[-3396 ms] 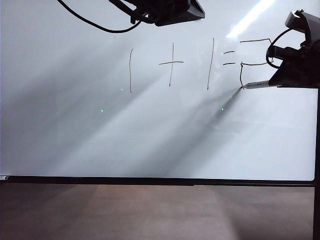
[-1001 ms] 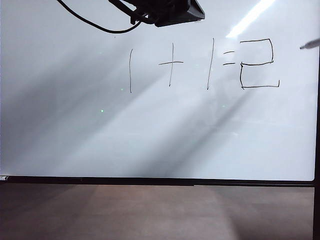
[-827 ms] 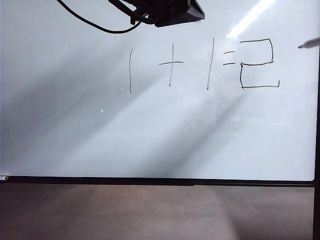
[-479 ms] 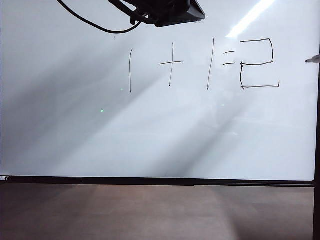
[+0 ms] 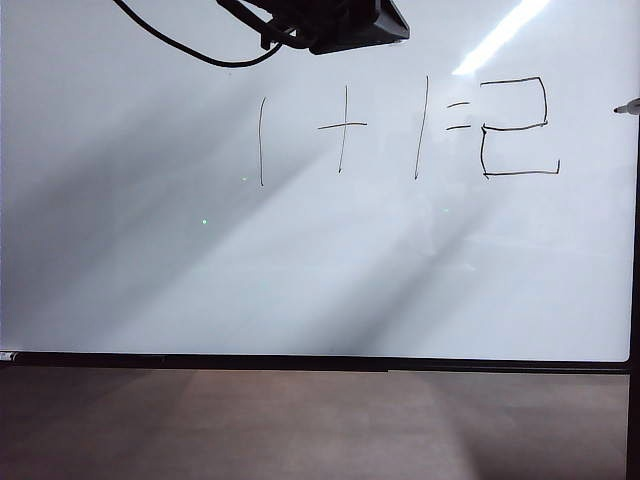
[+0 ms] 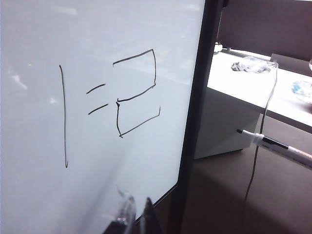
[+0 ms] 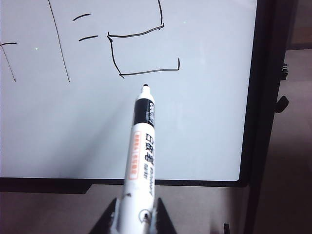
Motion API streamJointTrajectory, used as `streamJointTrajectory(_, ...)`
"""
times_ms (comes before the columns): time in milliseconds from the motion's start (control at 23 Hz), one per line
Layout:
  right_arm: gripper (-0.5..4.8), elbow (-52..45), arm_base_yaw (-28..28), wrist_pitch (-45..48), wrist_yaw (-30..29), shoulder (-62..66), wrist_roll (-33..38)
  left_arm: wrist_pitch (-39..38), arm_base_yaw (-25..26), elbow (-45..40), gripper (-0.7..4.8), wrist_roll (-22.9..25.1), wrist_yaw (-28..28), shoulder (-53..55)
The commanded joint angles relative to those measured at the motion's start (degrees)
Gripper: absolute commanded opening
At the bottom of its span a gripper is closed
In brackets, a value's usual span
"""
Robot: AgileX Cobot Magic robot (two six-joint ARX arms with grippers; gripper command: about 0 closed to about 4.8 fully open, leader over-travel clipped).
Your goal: Reach to the right to find the marker pen, pick it up, and write the answer to the math problem on the whiteboard.
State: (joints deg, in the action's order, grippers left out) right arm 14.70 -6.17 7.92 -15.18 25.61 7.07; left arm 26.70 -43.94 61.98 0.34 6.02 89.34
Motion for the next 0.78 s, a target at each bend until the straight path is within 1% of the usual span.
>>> streamJointTrajectory(44,0.00,0.20,-0.04,0.85,0.00,-0.13,0.20,0.33,0.07,0.11,0.27,-0.15,0.26,-0.15)
streamJointTrajectory(305,0.00,0.20,-0.04,0.85,0.00,-0.13,0.20,0.31,0.07,0.11,0.27,-0.15,0.26,-0.15)
streamJointTrajectory(392,0.00,0.20,-0.04,0.87,0.00,-0.11,0.20,0.07,0.09,0.13,0.27,1.77,0.22,-0.20)
streamJointTrajectory(479,0.00,0.20,-0.04,0.85,0.00,-0.13,0.20,0.11,0.24,0.13,0.27,5.38,-0.35,-0.31)
streamJointTrajectory(522,0.00,0.20,-0.04,0.87,0.00,-0.13,0.20,-0.04,0.63,0.13,0.27,7.02,-1.84,-0.55)
streamJointTrajectory(610,0.00,0.20,-0.04,0.83,0.00,-0.13,0.22,-2.99,1.62,0.13,0.27,9.38,-6.80,-2.29)
streamJointTrajectory(697,0.00,0.20,-0.02,0.87,0.00,-0.13,0.20,-7.76,3.30,0.13,0.27,10.21,-11.15,-5.35)
streamJointTrajectory(784,0.00,0.20,-0.04,0.85,0.00,-0.13,0.20,-13.18,6.82,0.13,0.27,10.12,-10.80,-9.31)
